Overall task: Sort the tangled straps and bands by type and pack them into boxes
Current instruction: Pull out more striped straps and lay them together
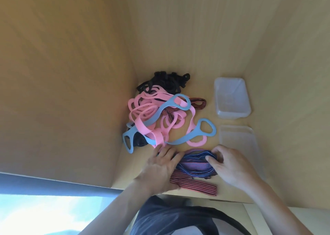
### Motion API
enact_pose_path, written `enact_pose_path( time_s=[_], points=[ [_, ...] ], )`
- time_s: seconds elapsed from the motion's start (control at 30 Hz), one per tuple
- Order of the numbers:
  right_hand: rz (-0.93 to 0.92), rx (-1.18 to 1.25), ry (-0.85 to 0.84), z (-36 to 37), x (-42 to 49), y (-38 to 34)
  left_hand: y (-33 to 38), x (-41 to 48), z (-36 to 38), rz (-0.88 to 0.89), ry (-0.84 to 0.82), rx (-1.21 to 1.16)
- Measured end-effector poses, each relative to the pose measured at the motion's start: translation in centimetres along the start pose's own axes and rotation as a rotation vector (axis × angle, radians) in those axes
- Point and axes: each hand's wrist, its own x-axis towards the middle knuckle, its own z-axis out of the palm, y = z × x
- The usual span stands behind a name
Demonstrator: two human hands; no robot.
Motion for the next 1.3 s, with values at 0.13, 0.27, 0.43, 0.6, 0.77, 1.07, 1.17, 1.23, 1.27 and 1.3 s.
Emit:
enact_pose_path(
  time_s=[0.13, 0.27, 0.43, 0.6, 0.77, 1.07, 1.17, 1.23, 1.27, 1.3],
  points=[
    [-0.001, 0.044, 0.036, -0.7, 0.5, -0.8, -0.9, 0.3, -0.1, 0.020, -0.006, -0.018],
    [-0.013, 0.075, 0.067, -1.7, 2.3, -1.9, -1.4, 0.6, 0.0, 0.000, 0.012, -0.048],
    [-0.168, 0.043, 0.251, -3.4, 7.7, -4.5, -1.4, 0.4, -0.2, -0.021, -0.023, -0.113],
    [-0.233, -0.132, 0.200, -4.5, 13.7, -7.5, -1.5, 0.2, -1.6, -0.161, 0.046, -0.446],
    [-0.230, -0.464, 0.001, -3.3, 17.2, -8.3, -2.7, 0.7, -3.1, -0.285, 0.061, -0.534],
    [-0.213, -0.628, -0.003, -3.3, 18.7, -8.3, -4.3, 2.7, -5.7, -0.294, 0.151, -0.706],
    [-0.171, -0.424, -0.065, -5.0, 18.5, -8.7, -4.9, 3.3, -6.4, -0.295, 0.158, -0.707],
    [-0.137, -0.183, -0.098, -6.7, 18.2, -9.6, -5.3, 3.9, -6.8, -0.308, 0.146, -0.774],
    [-0.140, -0.083, -0.110, -7.5, 18.0, -10.3, -5.5, 4.1, -7.0, -0.310, 0.143, -0.817],
    [-0.158, -0.006, -0.115, -8.4, 17.8, -11.0, -5.7, 4.5, -7.0, -0.312, 0.148, -0.845]
  ],
)
